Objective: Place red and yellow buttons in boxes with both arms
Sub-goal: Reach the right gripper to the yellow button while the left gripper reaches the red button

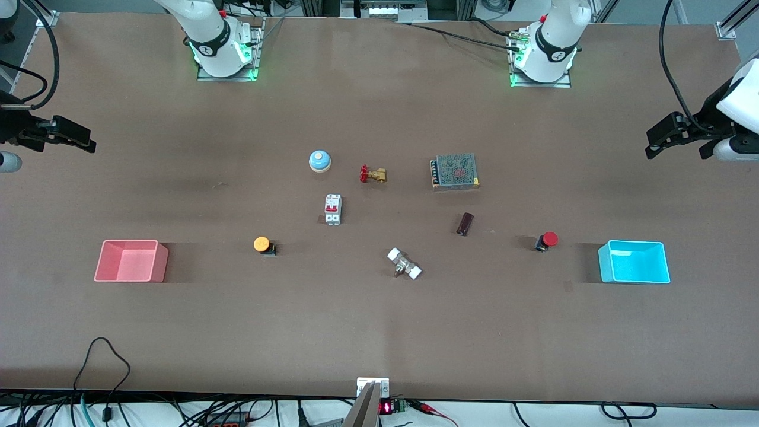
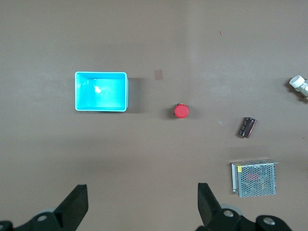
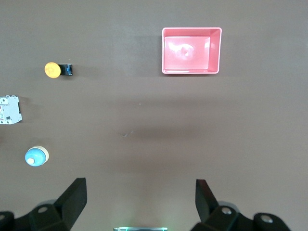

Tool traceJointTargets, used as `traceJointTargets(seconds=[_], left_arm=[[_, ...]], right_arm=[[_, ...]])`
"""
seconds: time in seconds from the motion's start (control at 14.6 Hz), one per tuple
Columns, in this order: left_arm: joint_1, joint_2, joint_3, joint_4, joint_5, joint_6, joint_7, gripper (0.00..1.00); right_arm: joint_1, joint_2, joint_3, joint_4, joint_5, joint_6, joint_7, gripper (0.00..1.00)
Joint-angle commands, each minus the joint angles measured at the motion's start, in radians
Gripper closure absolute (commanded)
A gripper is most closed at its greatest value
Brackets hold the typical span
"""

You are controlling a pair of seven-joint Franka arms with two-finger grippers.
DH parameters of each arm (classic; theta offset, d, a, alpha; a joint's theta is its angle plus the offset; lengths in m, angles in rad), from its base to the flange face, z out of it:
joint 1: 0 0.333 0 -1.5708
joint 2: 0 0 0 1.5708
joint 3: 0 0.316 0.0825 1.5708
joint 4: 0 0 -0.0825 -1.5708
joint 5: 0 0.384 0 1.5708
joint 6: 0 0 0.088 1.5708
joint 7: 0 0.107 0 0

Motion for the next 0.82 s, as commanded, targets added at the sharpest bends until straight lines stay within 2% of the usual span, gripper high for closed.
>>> traceJointTargets(seconds=[0.0, 0.34, 0.55, 0.76], left_arm=[[0.005, 0.0, 0.01, 0.009, -0.028, -0.01, 0.012, 0.0], [0.014, 0.067, 0.009, 0.107, -0.028, -0.049, 0.014, 0.0], [0.017, 0.066, 0.009, 0.095, -0.028, -0.056, 0.022, 0.0], [0.013, 0.081, 0.001, 0.097, -0.03, -0.05, 0.006, 0.0]], right_arm=[[0.001, -0.027, 0.0, -0.016, -0.008, -0.011, -0.003, 0.0], [0.046, 0.018, 0.003, -0.016, -0.008, 0.021, -0.002, 0.0], [0.086, 0.112, 0.005, -0.018, -0.005, 0.099, 0.0, 0.0], [0.144, 0.217, 0.003, -0.018, 0.062, 0.15, 0.005, 0.0]])
